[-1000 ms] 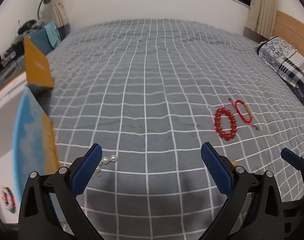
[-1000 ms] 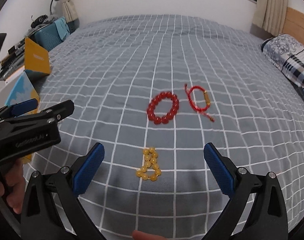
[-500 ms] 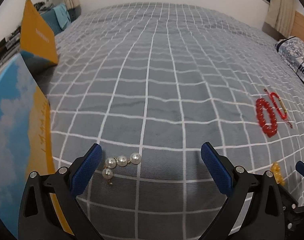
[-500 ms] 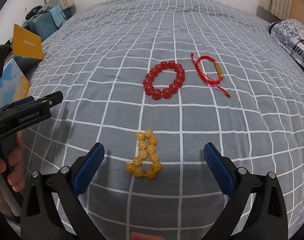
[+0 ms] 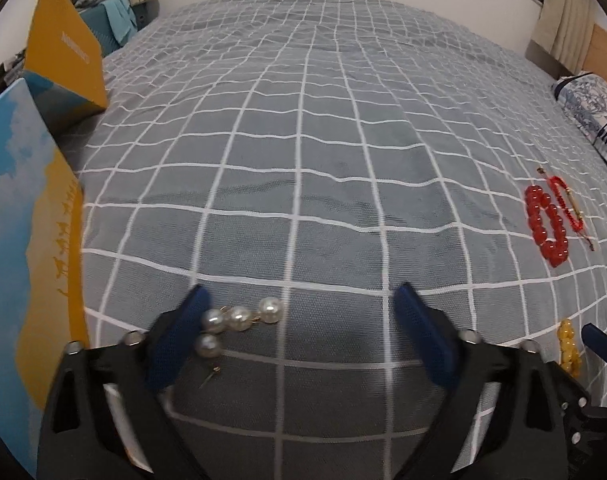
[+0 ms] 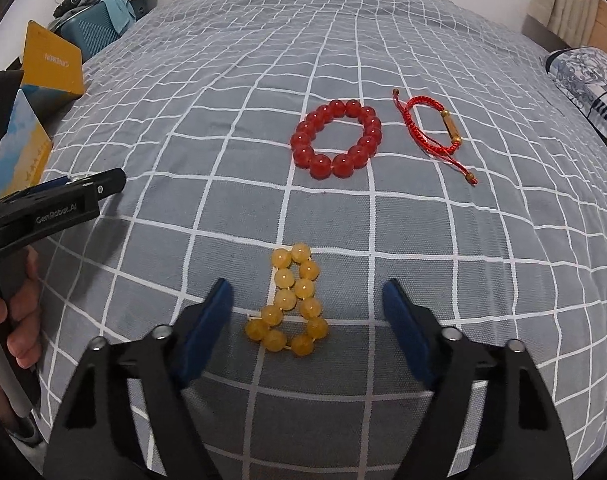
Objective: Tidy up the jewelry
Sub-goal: 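Grasp the pearl strand with the left tool while the right grasps the yellow amber bracelet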
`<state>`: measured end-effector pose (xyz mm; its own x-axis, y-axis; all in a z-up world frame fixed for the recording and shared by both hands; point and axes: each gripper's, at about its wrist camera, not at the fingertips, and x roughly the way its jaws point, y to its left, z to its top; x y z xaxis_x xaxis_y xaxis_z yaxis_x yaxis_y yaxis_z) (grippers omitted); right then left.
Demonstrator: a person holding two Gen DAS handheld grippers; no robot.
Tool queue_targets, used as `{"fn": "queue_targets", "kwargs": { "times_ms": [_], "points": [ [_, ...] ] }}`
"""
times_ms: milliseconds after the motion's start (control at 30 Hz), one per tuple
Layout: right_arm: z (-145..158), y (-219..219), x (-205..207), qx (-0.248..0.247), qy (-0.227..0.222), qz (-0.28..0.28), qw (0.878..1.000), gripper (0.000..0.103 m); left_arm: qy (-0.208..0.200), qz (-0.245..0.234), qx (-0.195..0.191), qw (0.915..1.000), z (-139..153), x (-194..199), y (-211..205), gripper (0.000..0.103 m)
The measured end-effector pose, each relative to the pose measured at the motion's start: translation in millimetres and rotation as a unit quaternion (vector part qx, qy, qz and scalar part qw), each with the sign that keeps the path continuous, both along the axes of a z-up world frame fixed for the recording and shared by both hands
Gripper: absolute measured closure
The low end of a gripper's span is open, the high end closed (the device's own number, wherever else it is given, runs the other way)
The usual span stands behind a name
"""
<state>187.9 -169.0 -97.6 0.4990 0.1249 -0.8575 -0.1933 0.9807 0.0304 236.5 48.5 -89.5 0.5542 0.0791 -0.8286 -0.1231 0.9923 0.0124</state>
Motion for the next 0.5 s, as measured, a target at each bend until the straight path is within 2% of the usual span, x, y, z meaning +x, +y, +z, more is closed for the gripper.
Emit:
{"fn": "queue_targets", "kwargs": {
  "times_ms": [133,200,333,400,433,500],
  "points": [
    [0.5,1.0,-0.8,0.0,0.001,0.0,1.0,0.042,0.004,0.005,0.0,1.0,2.1,-0.8,3.8,0.042],
    [1.0,2.6,-1.0,0.0,0.001,0.002,1.0,0.048,0.004,0.002,-0.011,0.9999,4.2,-1.8,5.0,0.056],
    [2.1,4.3,-2.5,0.004,0.003,0.005,1.0,0.057,0.011,-0.002,-0.017,0.9998,5.3,-2.0,4.2,0.072],
    [2.7,3.2,-3.0,0.006,0.005,0.001,1.0,0.066,0.013,-0.002,-0.02,0.9997,6.2,-2.4,5.1,0.082],
    [3.2,2.7,-2.9,0.006,0.005,-0.001,1.0,0.069,0.014,-0.001,-0.024,0.9996,6.9,-2.8,6.2,0.082],
    [3.8,0.6,-3.1,0.005,0.004,-0.009,1.0,0.083,0.013,0.0,-0.035,0.9993,8.5,-4.3,8.4,0.083]
  ]
}}
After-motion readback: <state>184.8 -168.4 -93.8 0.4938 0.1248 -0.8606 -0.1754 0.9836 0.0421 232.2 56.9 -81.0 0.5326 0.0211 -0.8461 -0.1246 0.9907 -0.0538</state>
